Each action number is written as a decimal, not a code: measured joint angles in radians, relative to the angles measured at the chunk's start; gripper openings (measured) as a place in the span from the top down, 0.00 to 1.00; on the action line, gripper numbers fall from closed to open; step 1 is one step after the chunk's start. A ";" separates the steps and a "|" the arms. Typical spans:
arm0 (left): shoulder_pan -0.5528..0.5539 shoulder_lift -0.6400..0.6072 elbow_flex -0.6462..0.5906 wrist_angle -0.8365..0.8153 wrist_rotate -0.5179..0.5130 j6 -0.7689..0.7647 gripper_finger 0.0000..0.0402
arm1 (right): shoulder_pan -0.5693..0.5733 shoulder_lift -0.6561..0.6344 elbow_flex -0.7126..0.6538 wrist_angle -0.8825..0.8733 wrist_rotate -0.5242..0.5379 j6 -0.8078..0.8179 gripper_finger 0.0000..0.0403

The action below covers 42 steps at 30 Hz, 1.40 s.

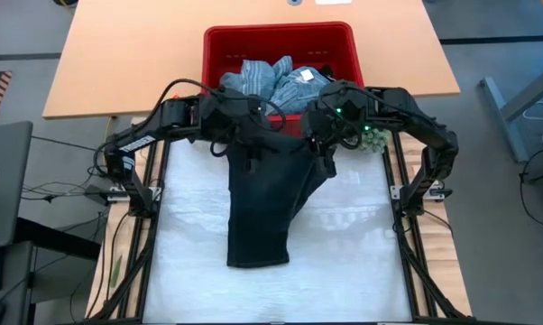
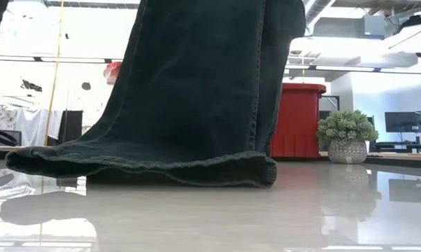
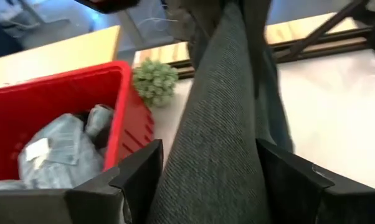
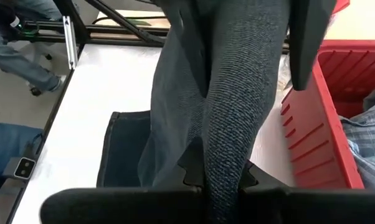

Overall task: Fold Laundry from Bin
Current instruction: Fold the dark blue pants

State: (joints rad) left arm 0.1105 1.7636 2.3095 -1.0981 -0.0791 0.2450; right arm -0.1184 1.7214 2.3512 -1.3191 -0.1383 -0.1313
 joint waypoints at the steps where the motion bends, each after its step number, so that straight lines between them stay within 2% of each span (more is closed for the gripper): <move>1: 0.004 -0.001 0.000 -0.010 0.016 -0.004 0.43 | 0.000 0.000 0.000 -0.009 0.000 -0.005 0.91; 5: 0.018 -0.006 0.001 -0.080 0.066 -0.011 0.54 | 0.000 -0.001 0.000 -0.016 0.000 -0.029 0.90; 7: 0.018 -0.003 0.001 -0.128 0.074 -0.001 0.66 | 0.001 0.000 0.000 -0.014 0.000 -0.041 0.89; 10: 0.017 0.004 0.001 -0.135 0.075 -0.007 0.91 | 0.001 0.000 0.000 -0.020 0.000 -0.065 0.87; 11: 0.017 0.004 0.001 -0.123 0.075 -0.019 0.95 | 0.001 0.000 0.000 -0.020 0.000 -0.065 0.86; 15: 0.017 -0.001 0.013 -0.116 0.011 -0.042 0.98 | 0.001 -0.005 0.004 -0.023 0.002 -0.058 0.80; 21: 0.017 -0.036 0.038 -0.131 -0.058 -0.071 0.99 | -0.012 -0.082 0.005 0.040 0.036 -0.082 0.68; 27: 0.014 -0.062 0.038 -0.133 -0.075 -0.106 0.99 | -0.023 -0.118 0.005 0.151 0.066 -0.073 0.47; 35: 0.014 -0.069 0.037 -0.128 -0.071 -0.127 0.99 | -0.023 -0.067 0.002 0.127 0.118 -0.082 0.21; 40: 0.013 -0.069 0.038 -0.126 -0.085 -0.137 0.99 | 0.000 -0.037 0.001 0.085 0.121 -0.102 0.12; 42: 0.013 -0.069 0.037 -0.123 -0.086 -0.127 0.99 | 0.010 -0.034 0.000 0.086 0.171 -0.107 0.13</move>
State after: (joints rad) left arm 0.1238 1.6943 2.3469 -1.2208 -0.1646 0.1179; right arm -0.1088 1.6878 2.3516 -1.2332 0.0323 -0.2387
